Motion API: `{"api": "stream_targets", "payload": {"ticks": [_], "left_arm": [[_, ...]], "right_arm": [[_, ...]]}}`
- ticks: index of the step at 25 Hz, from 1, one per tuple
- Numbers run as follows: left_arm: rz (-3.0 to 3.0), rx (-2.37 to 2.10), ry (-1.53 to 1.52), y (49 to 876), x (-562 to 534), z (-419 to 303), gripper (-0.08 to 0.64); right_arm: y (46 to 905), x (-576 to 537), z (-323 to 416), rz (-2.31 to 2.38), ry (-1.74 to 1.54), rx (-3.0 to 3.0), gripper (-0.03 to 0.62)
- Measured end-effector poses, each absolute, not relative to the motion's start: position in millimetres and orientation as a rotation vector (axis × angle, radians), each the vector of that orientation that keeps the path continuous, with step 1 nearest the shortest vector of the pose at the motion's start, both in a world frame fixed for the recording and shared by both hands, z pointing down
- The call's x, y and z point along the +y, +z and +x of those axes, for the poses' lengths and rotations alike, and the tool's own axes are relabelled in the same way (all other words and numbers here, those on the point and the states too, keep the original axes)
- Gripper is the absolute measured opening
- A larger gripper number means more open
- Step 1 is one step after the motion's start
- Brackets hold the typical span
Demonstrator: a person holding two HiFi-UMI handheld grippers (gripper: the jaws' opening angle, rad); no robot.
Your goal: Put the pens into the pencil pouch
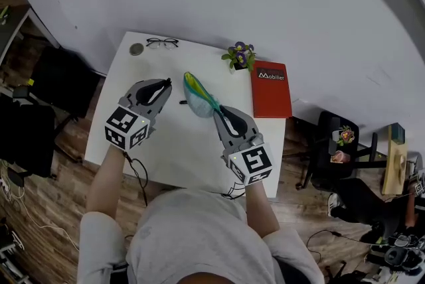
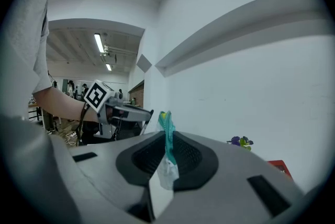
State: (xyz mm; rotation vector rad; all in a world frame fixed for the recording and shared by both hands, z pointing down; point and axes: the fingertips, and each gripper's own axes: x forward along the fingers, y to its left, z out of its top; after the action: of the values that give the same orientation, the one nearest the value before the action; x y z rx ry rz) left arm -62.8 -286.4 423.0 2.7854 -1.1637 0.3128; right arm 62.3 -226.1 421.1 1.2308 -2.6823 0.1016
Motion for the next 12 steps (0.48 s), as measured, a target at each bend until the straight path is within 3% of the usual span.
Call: {"api": "stream_targets", "payload": {"ticks": [6, 12], "left_arm": [[2.765, -1.299, -0.208, 330, -281, -78, 0.075], [2.778, -1.293, -0.511, 272, -274, -68, 0.075]], "right_arm": [[421, -224, 55, 1.190, 0.081, -2.678, 0.058], [416, -221, 48, 1.154, 0.048, -2.696, 0.058]]}}
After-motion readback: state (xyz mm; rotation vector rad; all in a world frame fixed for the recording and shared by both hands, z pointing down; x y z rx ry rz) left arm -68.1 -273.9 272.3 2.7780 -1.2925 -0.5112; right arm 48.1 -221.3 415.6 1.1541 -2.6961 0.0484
